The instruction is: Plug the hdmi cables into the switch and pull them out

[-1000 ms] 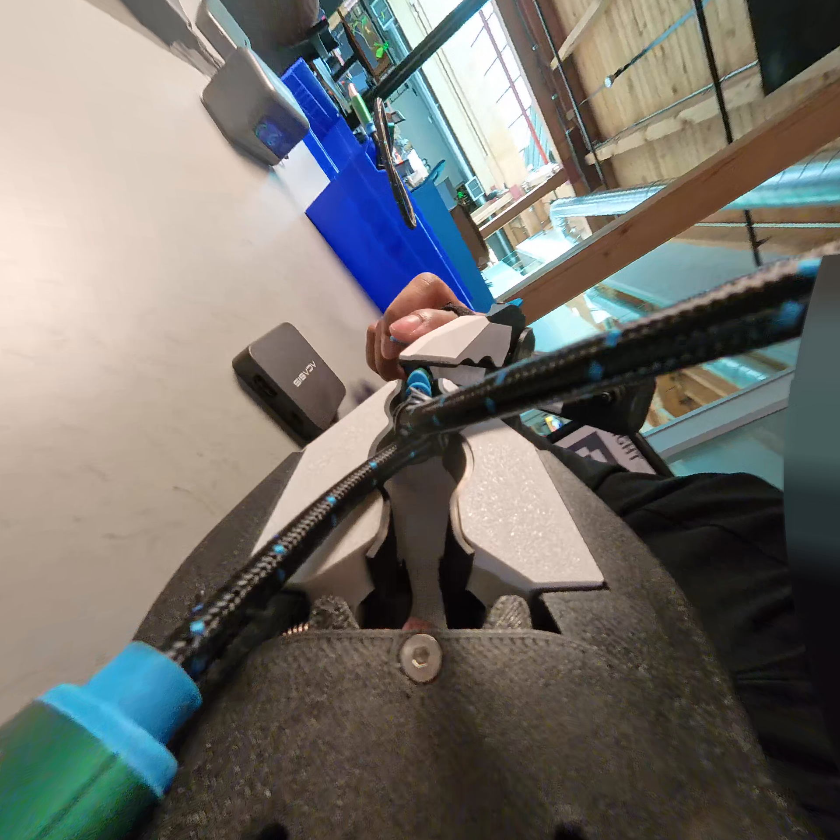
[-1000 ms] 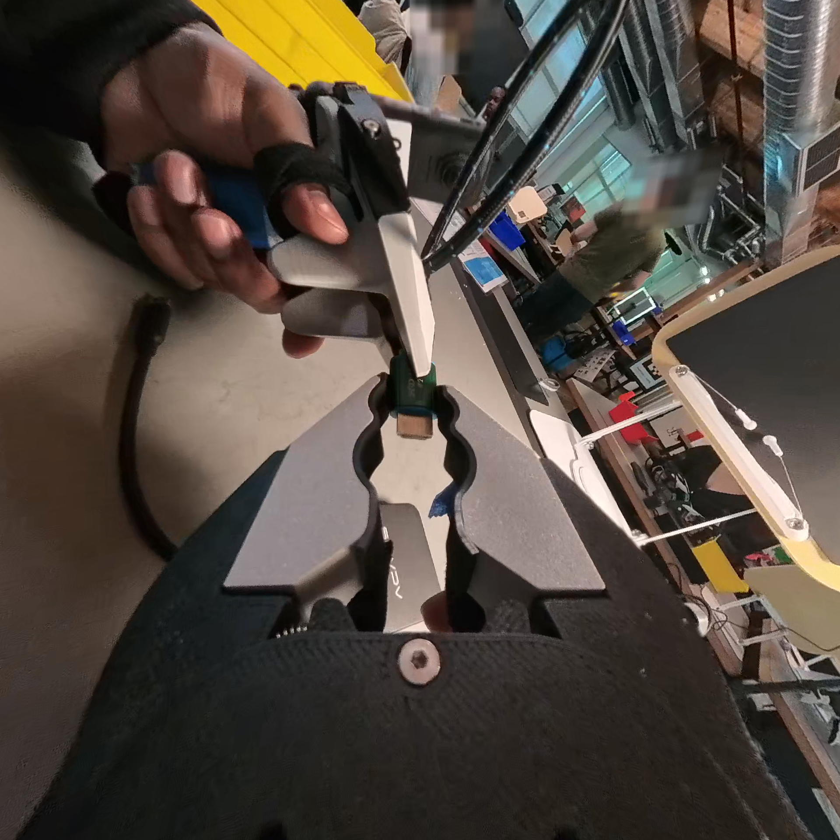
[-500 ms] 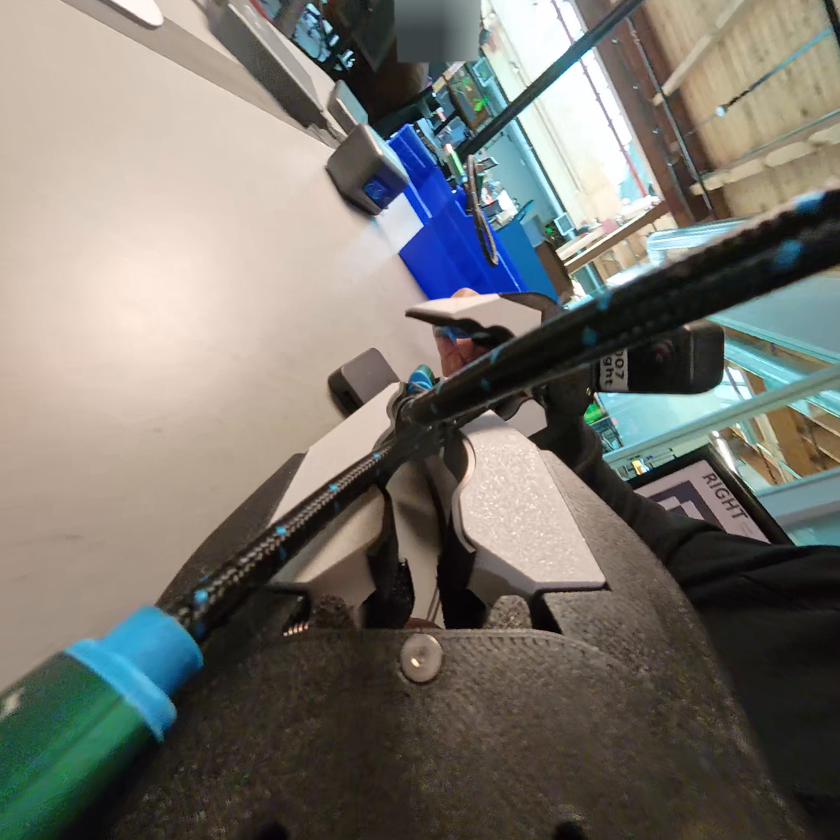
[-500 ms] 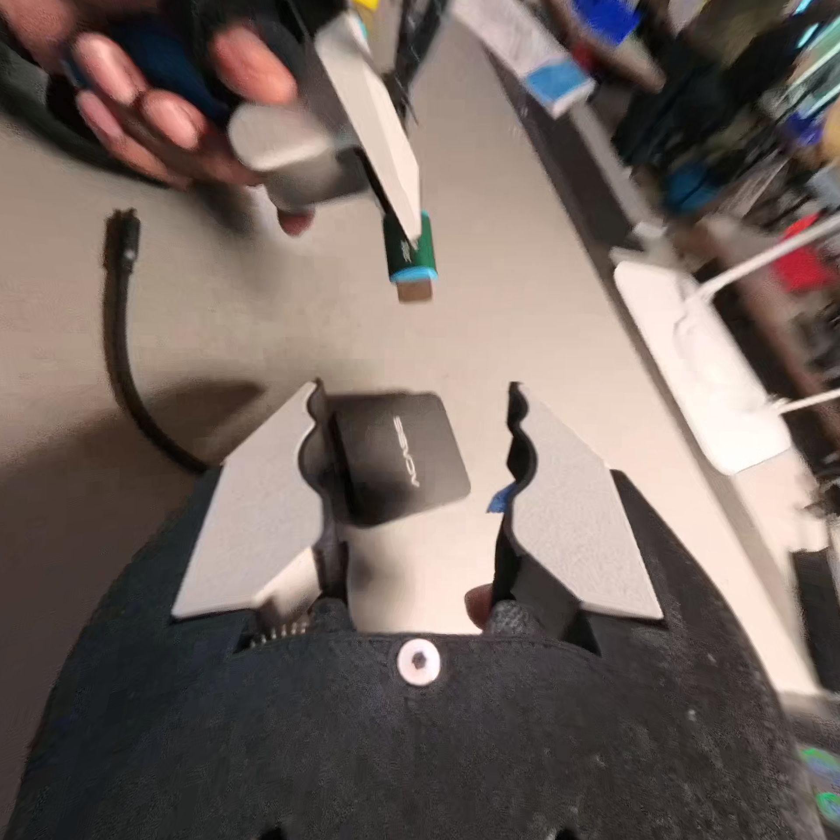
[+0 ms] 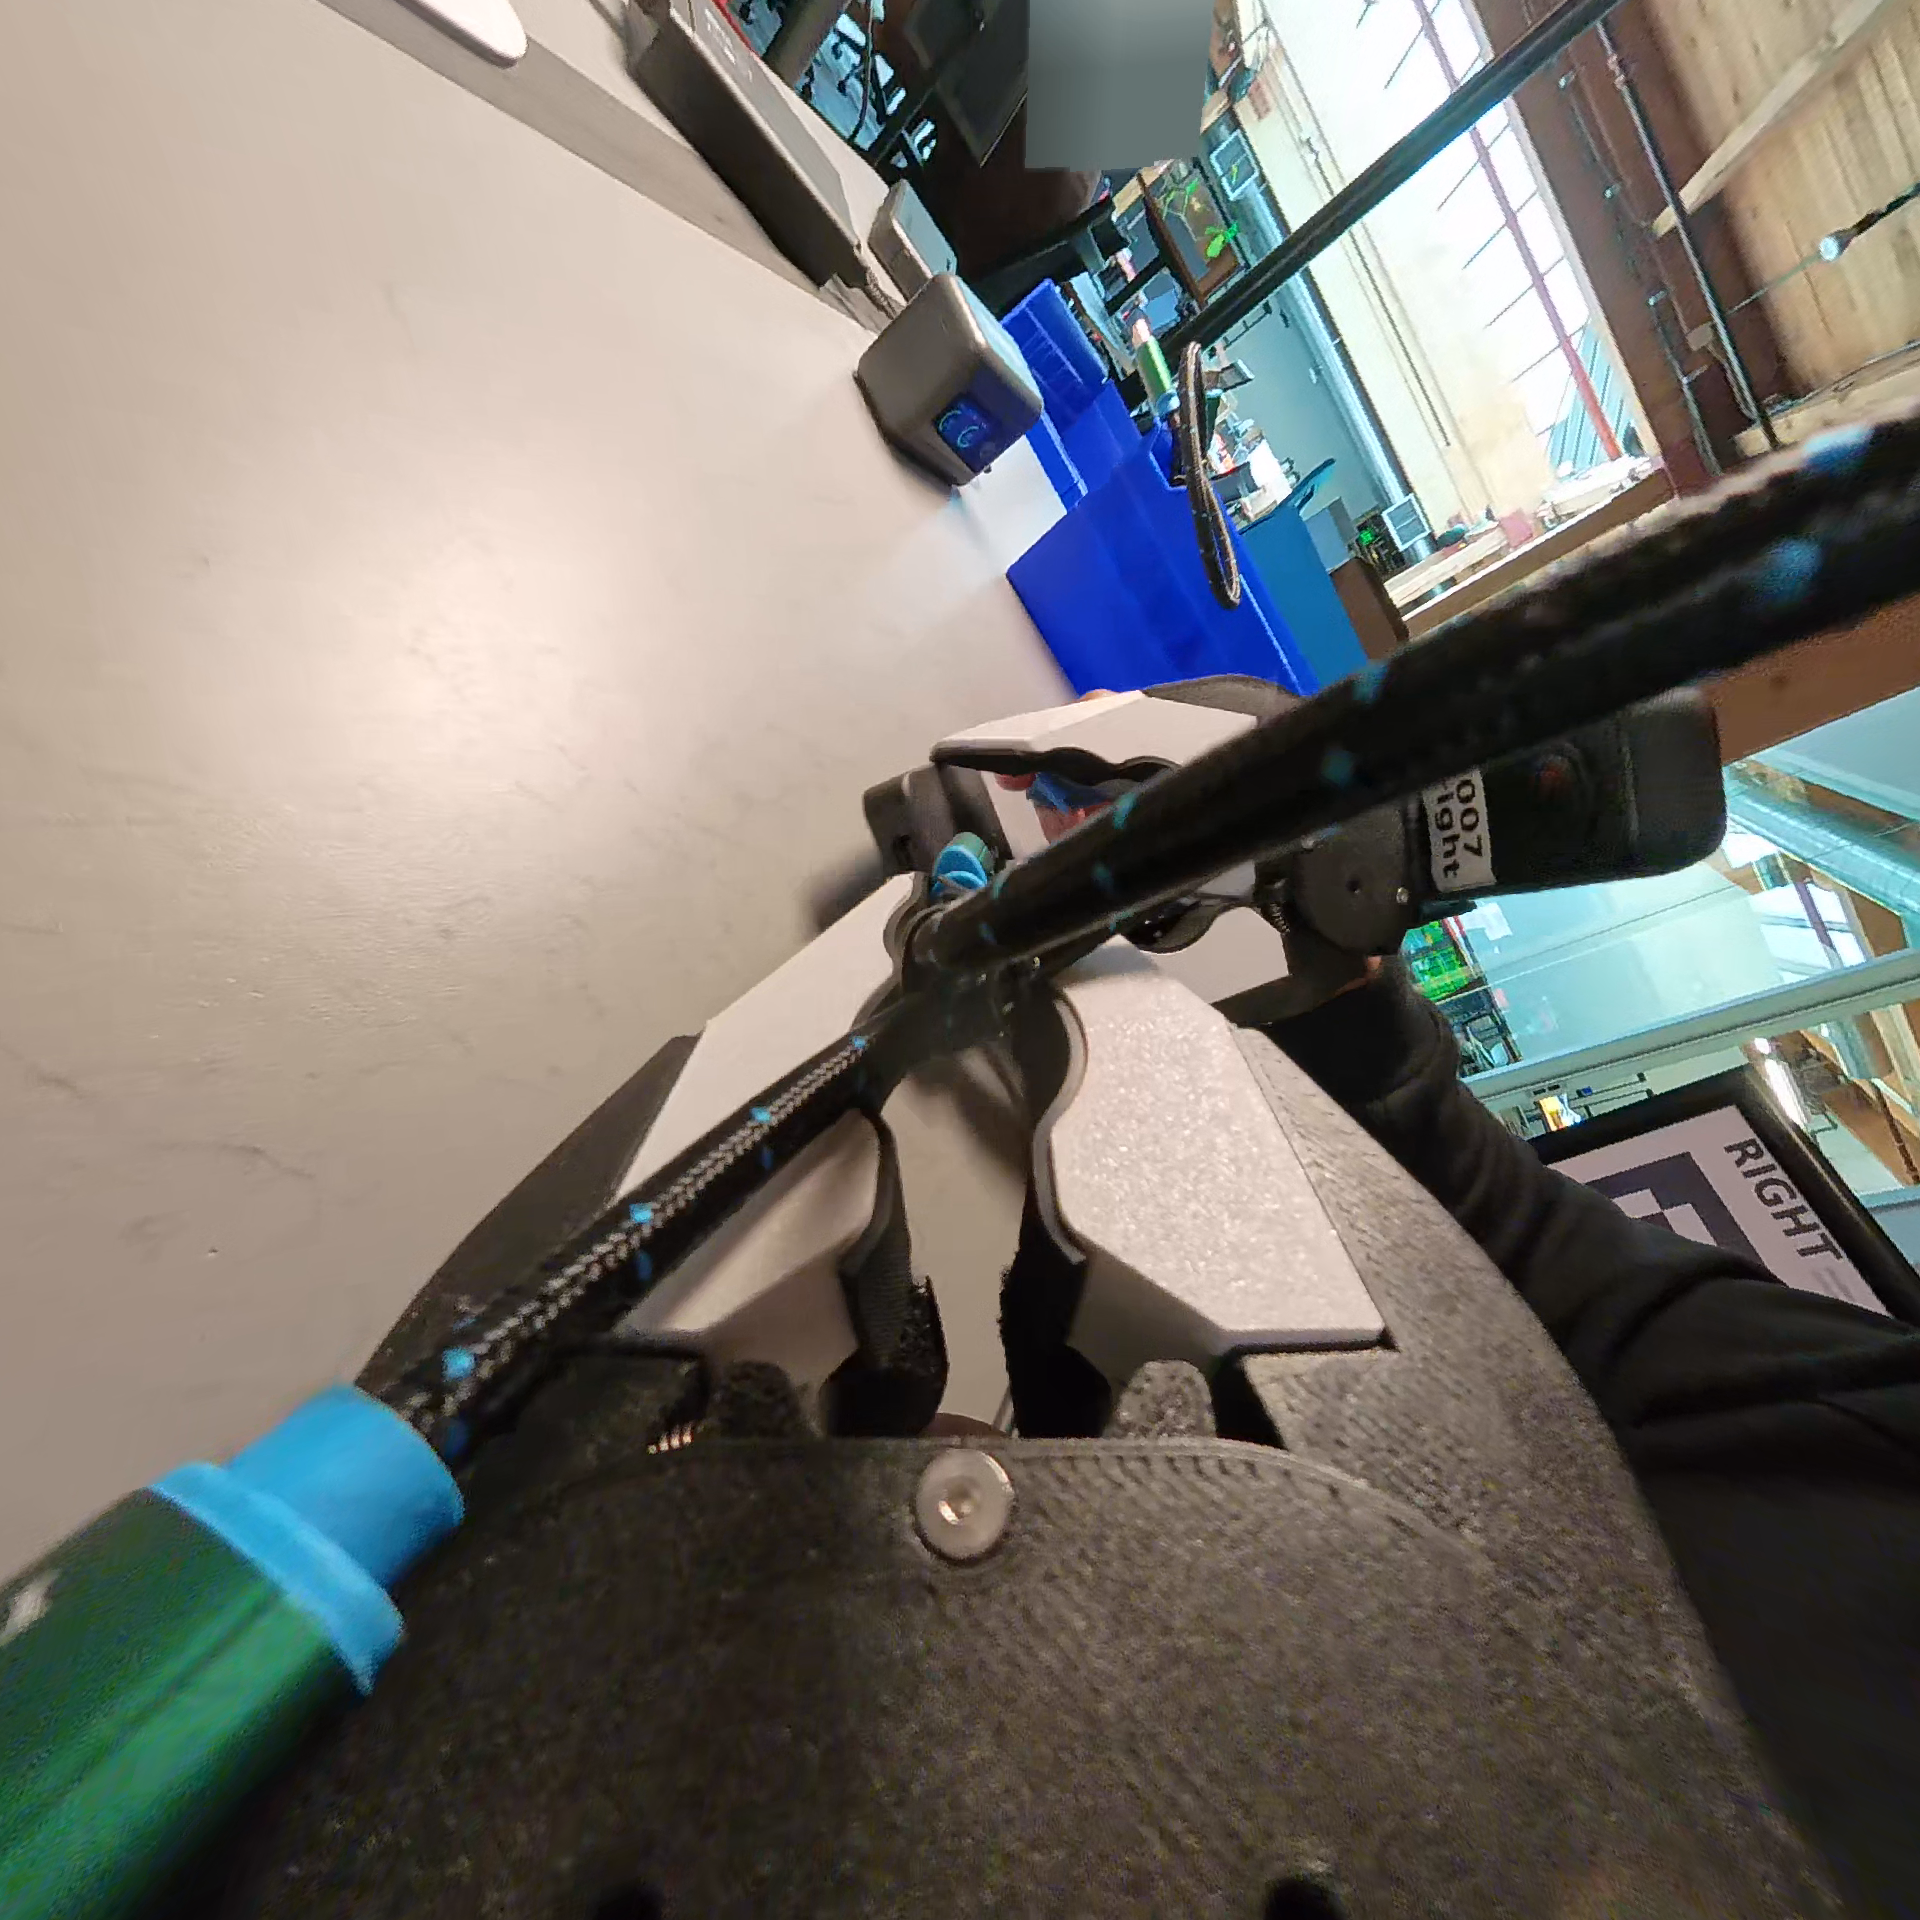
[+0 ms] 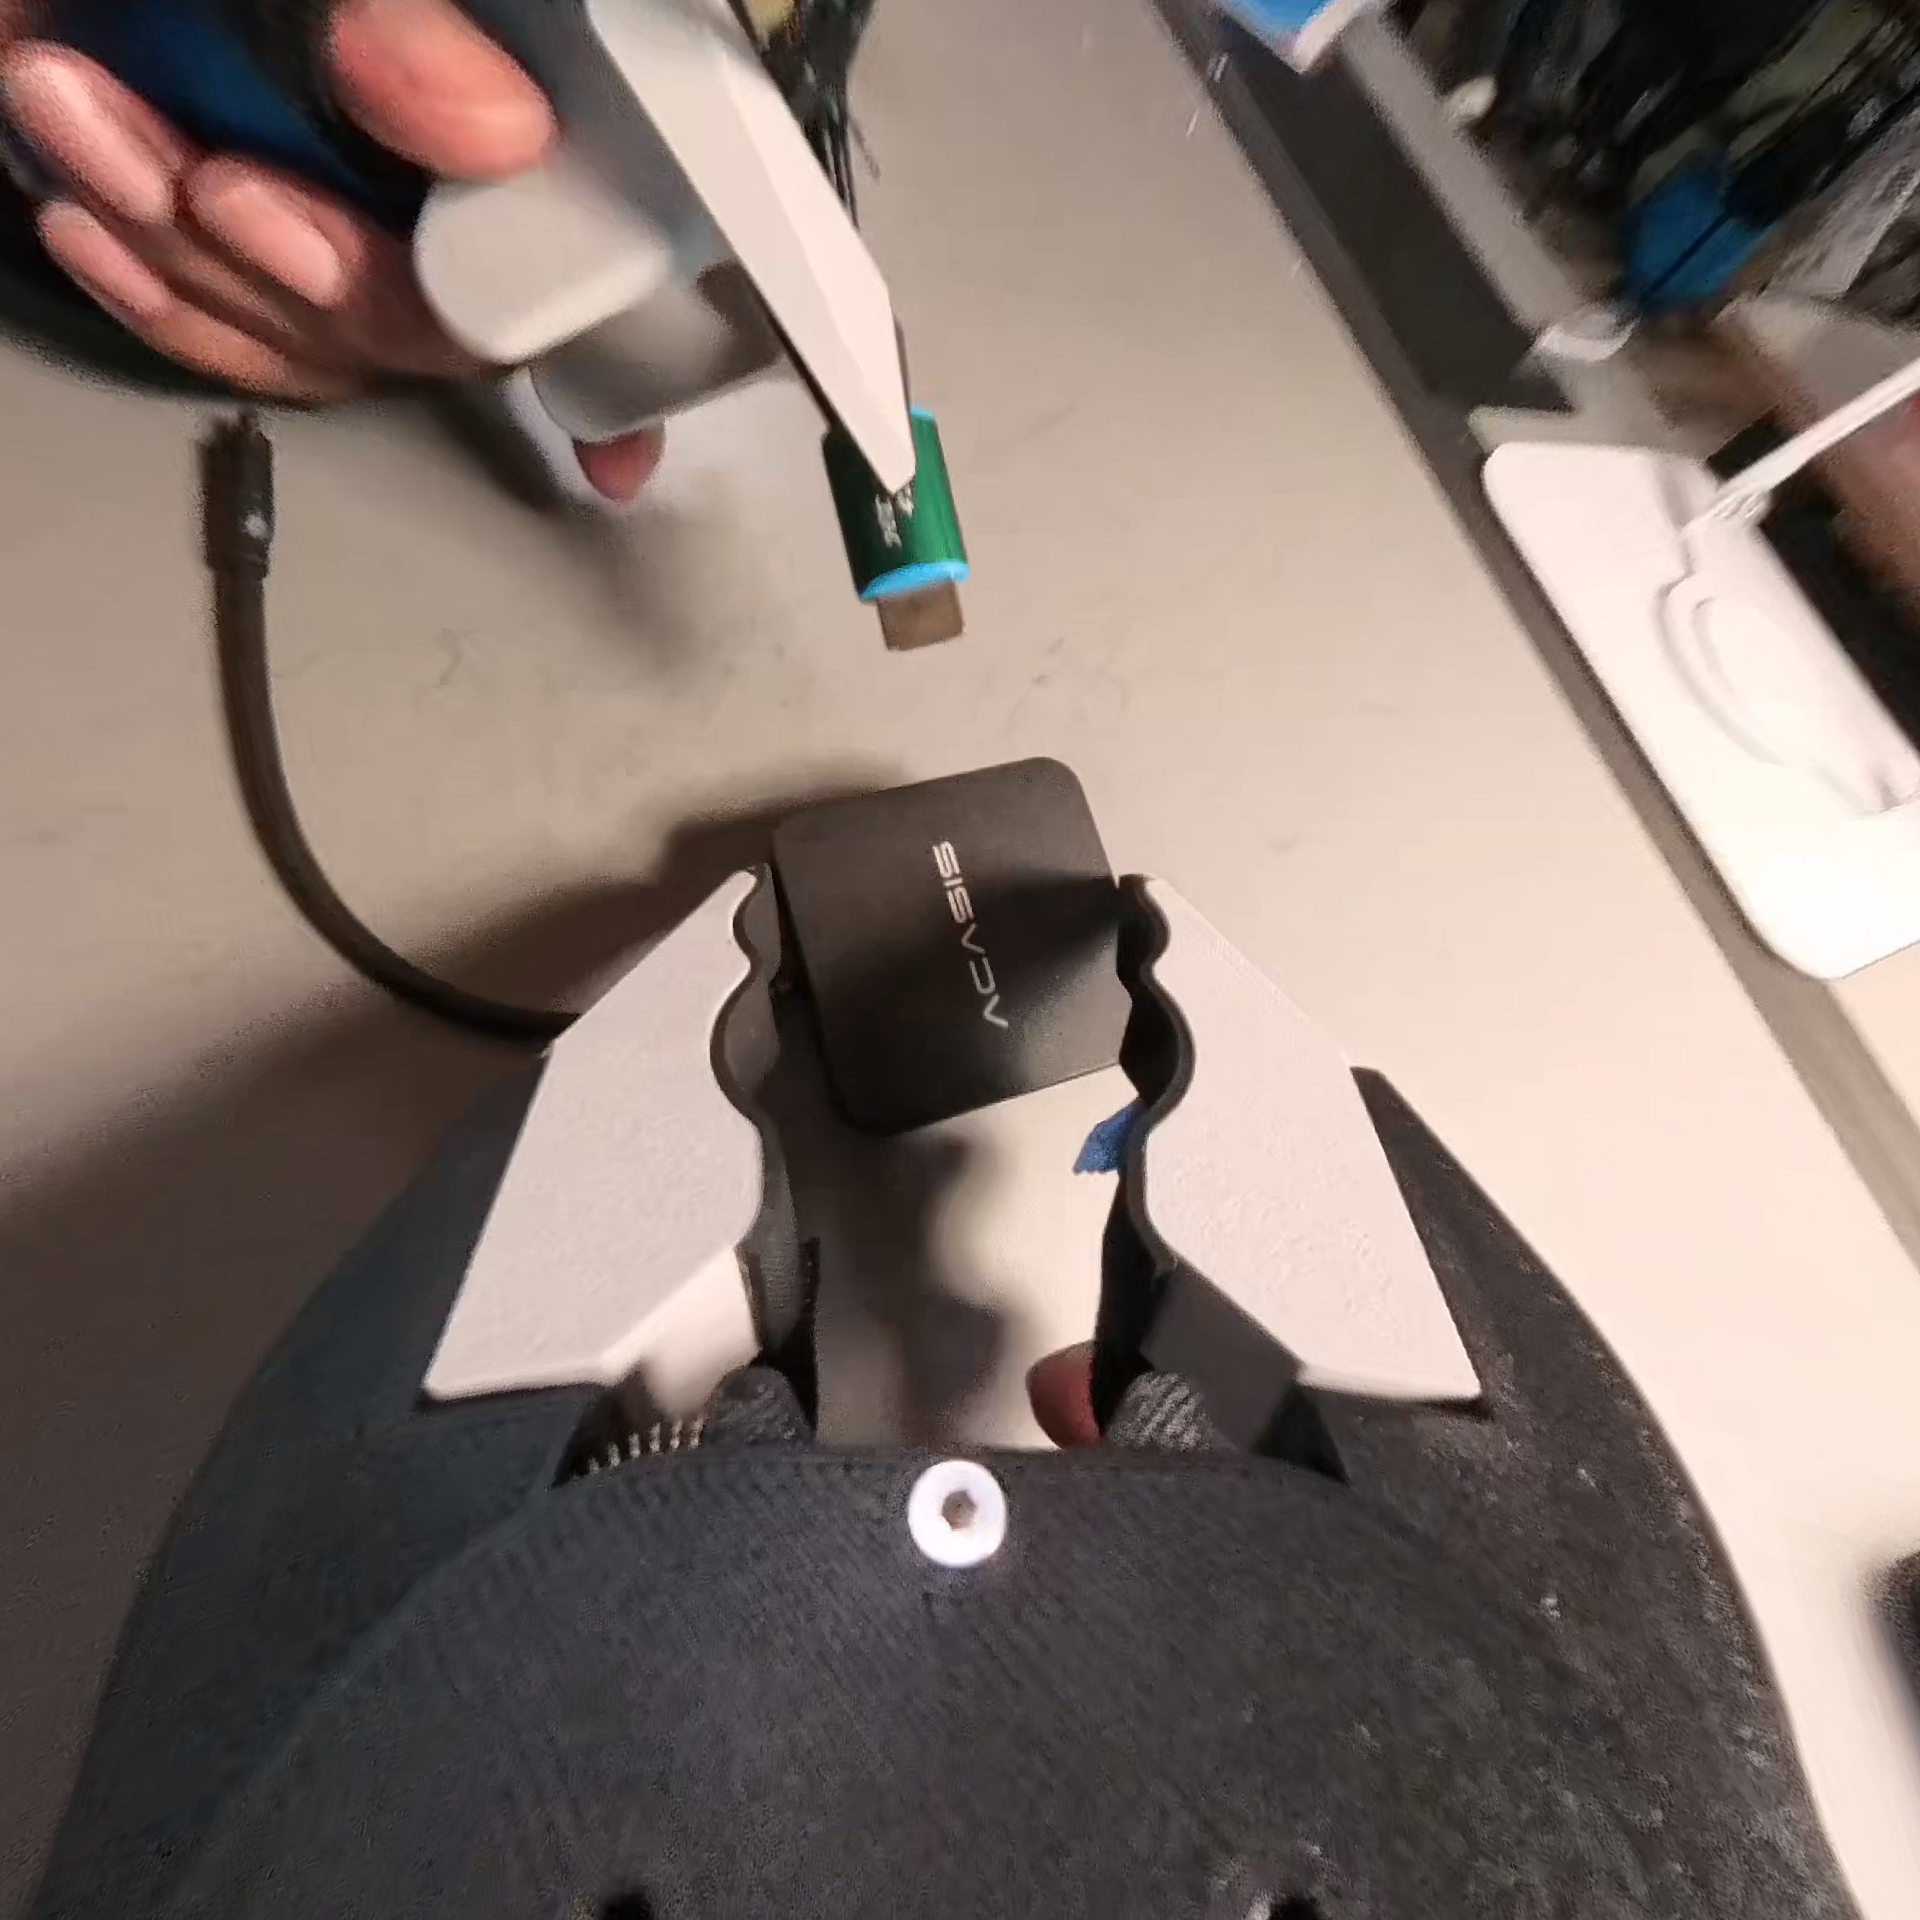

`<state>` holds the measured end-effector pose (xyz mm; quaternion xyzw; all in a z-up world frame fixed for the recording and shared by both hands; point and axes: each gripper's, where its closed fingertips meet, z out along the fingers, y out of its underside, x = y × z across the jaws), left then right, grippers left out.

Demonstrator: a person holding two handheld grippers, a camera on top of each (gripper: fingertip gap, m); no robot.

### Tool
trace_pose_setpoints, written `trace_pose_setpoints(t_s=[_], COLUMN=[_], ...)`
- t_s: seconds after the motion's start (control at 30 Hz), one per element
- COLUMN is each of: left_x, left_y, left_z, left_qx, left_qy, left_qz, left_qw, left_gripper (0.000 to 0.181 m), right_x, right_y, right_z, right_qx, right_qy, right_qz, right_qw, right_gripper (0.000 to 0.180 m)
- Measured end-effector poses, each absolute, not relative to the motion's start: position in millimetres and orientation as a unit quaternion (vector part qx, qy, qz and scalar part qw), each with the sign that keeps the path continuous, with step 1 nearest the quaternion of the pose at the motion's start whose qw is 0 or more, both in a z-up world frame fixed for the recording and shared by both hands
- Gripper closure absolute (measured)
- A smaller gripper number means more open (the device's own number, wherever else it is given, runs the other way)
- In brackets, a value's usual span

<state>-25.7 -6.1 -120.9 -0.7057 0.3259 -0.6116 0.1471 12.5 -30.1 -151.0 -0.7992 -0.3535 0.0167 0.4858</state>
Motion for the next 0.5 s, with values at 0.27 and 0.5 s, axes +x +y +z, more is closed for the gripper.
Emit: trace_pose_setpoints(t_s=[0.27, 0.5], left_x=[-25, -23], left_y=[-7, -12], left_z=[-110, -106], left_qx=[-0.682, -0.673], left_qy=[0.34, 0.346], left_qz=[-0.621, -0.626], left_qw=[0.184, 0.189], left_gripper=[0.169, 0.169], right_x=[6, -1], right_y=[-30, -31], right_z=[-125, -122], right_qx=[-0.75, -0.731], right_qy=[-0.348, -0.367], right_qz=[-0.003, -0.039], right_qw=[0.563, 0.574], right_gripper=[0.112, 0.112])
